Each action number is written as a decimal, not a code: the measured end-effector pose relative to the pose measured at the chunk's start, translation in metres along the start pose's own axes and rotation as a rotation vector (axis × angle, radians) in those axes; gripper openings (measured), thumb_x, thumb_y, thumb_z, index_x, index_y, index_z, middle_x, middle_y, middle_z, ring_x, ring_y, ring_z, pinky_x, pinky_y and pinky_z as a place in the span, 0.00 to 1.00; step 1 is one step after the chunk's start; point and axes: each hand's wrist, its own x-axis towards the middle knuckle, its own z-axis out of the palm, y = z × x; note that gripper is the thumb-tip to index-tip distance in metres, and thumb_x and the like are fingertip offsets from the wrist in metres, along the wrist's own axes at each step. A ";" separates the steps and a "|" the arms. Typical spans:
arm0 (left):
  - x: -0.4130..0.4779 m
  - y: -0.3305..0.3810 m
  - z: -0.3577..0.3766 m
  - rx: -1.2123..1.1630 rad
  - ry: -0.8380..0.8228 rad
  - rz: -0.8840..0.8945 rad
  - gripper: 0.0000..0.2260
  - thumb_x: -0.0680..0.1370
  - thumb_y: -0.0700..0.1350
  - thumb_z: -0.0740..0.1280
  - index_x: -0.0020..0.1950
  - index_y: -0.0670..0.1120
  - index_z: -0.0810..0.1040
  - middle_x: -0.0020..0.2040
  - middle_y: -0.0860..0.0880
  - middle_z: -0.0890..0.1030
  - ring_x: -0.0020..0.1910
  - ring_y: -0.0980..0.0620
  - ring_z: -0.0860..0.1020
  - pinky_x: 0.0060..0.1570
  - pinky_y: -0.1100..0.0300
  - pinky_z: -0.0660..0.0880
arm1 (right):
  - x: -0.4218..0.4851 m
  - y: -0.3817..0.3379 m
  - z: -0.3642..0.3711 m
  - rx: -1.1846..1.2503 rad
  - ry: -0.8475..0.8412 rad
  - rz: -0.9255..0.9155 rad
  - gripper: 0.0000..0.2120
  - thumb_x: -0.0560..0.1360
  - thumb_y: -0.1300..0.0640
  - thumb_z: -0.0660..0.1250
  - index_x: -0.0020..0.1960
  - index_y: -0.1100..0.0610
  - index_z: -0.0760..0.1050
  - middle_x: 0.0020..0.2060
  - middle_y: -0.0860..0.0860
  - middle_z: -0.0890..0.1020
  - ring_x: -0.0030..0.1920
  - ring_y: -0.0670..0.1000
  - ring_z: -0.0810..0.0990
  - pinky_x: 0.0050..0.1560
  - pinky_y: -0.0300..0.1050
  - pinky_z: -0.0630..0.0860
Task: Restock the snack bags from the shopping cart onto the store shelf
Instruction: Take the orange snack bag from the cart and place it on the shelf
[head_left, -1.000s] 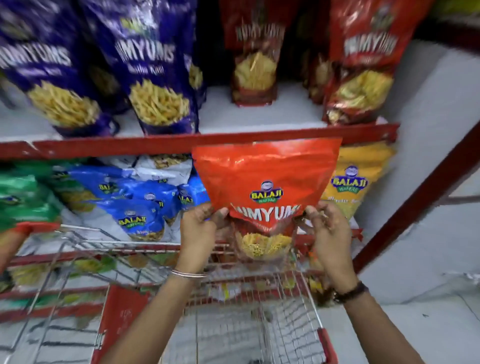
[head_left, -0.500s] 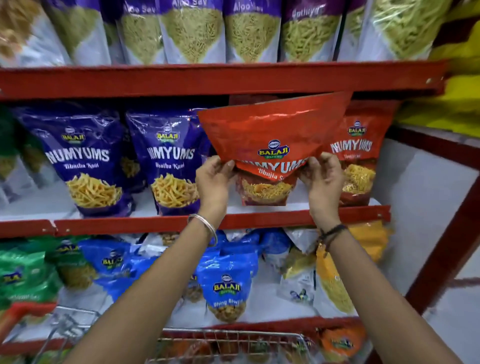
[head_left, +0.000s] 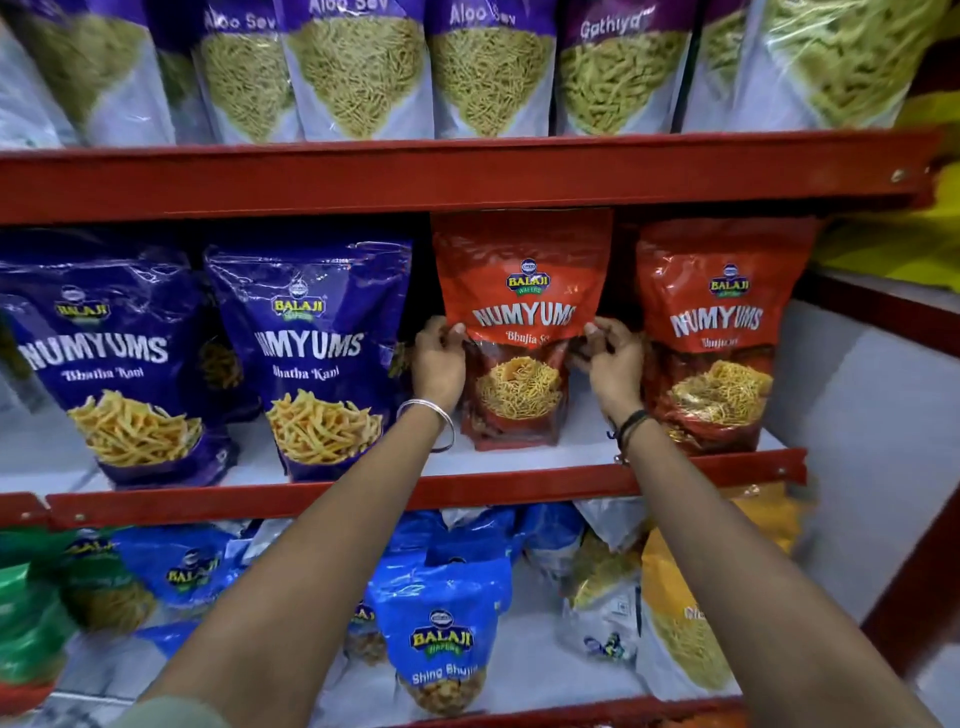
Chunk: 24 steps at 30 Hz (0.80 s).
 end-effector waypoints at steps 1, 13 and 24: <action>-0.005 0.003 -0.002 0.017 -0.003 -0.011 0.14 0.77 0.52 0.59 0.54 0.43 0.74 0.55 0.38 0.80 0.52 0.42 0.77 0.54 0.54 0.72 | -0.009 -0.010 0.000 -0.001 -0.015 0.010 0.03 0.76 0.49 0.62 0.46 0.45 0.75 0.46 0.50 0.80 0.53 0.58 0.79 0.58 0.67 0.76; -0.061 0.009 -0.019 -0.017 -0.359 -0.342 0.30 0.75 0.64 0.40 0.70 0.51 0.64 0.70 0.40 0.69 0.68 0.40 0.69 0.66 0.46 0.68 | -0.042 0.020 -0.028 -0.264 -0.251 0.308 0.59 0.56 0.16 0.44 0.67 0.61 0.68 0.64 0.66 0.74 0.63 0.65 0.75 0.67 0.68 0.68; -0.096 0.015 -0.035 0.081 -0.462 -0.234 0.30 0.75 0.64 0.40 0.72 0.51 0.59 0.73 0.48 0.65 0.72 0.47 0.62 0.70 0.50 0.58 | -0.089 -0.017 -0.044 -0.268 -0.319 0.322 0.44 0.69 0.25 0.48 0.55 0.63 0.77 0.52 0.64 0.82 0.53 0.63 0.80 0.60 0.61 0.75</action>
